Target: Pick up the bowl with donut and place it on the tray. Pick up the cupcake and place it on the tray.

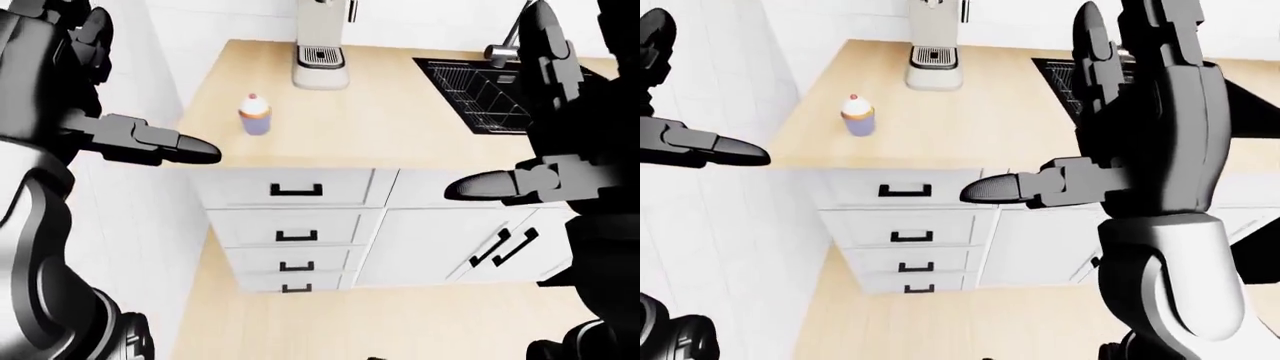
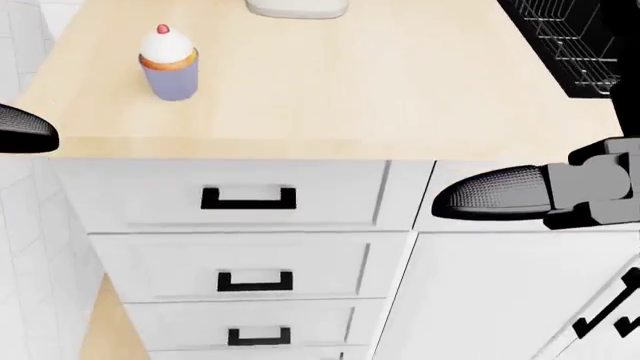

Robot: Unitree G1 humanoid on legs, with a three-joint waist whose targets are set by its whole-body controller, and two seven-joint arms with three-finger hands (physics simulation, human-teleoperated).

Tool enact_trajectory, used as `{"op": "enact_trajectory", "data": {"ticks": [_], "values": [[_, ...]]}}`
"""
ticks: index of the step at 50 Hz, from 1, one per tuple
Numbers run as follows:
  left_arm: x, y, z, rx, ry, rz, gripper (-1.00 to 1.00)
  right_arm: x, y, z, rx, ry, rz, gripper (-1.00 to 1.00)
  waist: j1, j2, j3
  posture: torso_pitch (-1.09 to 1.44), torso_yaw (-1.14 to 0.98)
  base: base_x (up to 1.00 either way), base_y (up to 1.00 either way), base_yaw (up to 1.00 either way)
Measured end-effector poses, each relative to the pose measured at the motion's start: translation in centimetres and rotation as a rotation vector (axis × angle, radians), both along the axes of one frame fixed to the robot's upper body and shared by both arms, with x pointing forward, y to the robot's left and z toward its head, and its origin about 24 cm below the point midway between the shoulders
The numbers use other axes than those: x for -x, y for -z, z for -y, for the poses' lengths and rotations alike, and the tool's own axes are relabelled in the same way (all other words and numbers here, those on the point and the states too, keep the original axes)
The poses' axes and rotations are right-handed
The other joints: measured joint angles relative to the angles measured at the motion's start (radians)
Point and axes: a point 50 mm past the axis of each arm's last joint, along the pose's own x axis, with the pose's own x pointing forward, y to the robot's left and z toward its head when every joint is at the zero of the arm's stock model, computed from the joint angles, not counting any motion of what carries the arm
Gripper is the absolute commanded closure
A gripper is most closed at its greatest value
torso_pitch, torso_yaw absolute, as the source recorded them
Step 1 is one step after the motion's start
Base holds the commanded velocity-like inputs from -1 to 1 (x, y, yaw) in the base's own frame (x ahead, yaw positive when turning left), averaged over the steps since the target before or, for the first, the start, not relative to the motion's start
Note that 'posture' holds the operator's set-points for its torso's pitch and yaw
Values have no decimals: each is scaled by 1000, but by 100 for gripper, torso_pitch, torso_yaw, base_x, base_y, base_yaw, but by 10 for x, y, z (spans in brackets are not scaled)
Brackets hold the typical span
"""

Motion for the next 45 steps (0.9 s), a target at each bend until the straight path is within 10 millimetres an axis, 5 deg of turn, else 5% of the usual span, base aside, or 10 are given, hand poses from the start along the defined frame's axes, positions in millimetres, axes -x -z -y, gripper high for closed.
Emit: {"op": "enact_trajectory", "data": {"ticks": [11,15,25,26,29,36,39,41,43,45], "values": [[0,1,1,-3,4,2,-100,-1,2,0,0,4,-7,-100,5,-11,7,0,0,1,0,0],[-3,5,0,1,4,-16,-100,-2,3,0,0,4,-14,-100,9,-13,-14,0,0,14,0,0],[-1,1,2,-10,8,19,-100,-1,2,1,-5,9,7,-100,8,-85,-14,0,0,26,0,0],[-1,3,4,-11,16,14,-100,-1,3,3,-8,16,3,-100,1,-70,-6,0,0,27,12,0],[-5,7,8,-14,42,-20,-100,-1,4,4,-10,30,-7,-100,18,-97,-29,0,0,14,17,49],[-3,4,7,-19,39,1,-100,-2,4,5,-18,33,0,-100,28,-45,-14,0,0,14,0,100],[-3,4,5,-15,26,4,-100,-2,4,5,-15,33,-9,-100,31,-28,-17,0,0,10,22,67],[-1,2,1,-9,0,17,-100,-3,3,2,-9,13,-5,-100,29,-36,-27,0,0,0,0,0],[-1,0,2,-9,-6,31,-100,-2,2,2,-13,8,3,-100,8,-11,-35,0,0,0,0,0],[-5,6,2,-5,-5,0,-100,-3,7,1,-15,0,-19,-100,1,-23,-2,0,0,0,0,0]]}}
